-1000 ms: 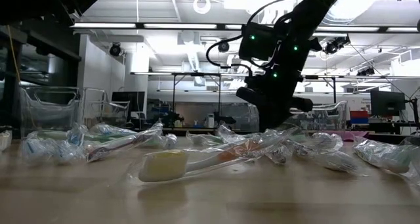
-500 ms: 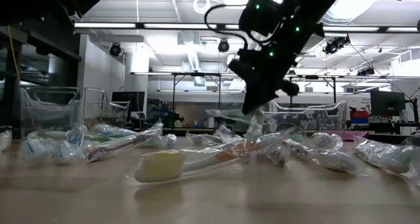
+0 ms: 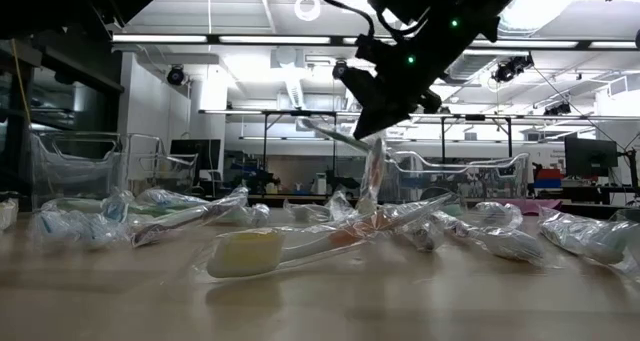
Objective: Pick & Place Toothbrushes
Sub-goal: Put the green toothbrush into the top right transparent bin
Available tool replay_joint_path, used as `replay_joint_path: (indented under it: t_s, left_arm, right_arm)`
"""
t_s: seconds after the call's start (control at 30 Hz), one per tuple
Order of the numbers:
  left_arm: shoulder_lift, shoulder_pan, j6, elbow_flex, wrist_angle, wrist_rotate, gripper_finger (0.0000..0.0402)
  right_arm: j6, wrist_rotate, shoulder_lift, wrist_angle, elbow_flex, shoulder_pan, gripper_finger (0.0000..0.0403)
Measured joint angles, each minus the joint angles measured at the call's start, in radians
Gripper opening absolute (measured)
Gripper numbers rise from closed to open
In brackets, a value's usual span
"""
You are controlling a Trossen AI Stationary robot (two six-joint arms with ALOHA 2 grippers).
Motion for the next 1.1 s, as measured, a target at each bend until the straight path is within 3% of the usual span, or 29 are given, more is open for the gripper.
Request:
replay_joint_path:
  t_s: [0.5,0.9,1.1]
  left_arm:
    - [0.000,0.000,-0.005,0.000,-0.009,-0.002,0.0177]
    - [0.000,0.000,-0.006,0.000,-0.021,-0.002,0.0177]
    - [0.000,0.000,-0.008,0.000,-0.023,-0.002,0.0177]
  right_arm:
    - [-0.733,0.041,0.000,0.123,0.000,0.056,0.0003]
    - [-0.782,0.354,-0.005,0.086,0.000,0.054,0.0004]
    - [-0.767,0.489,-0.039,-0.065,0.000,0.036,0.0004]
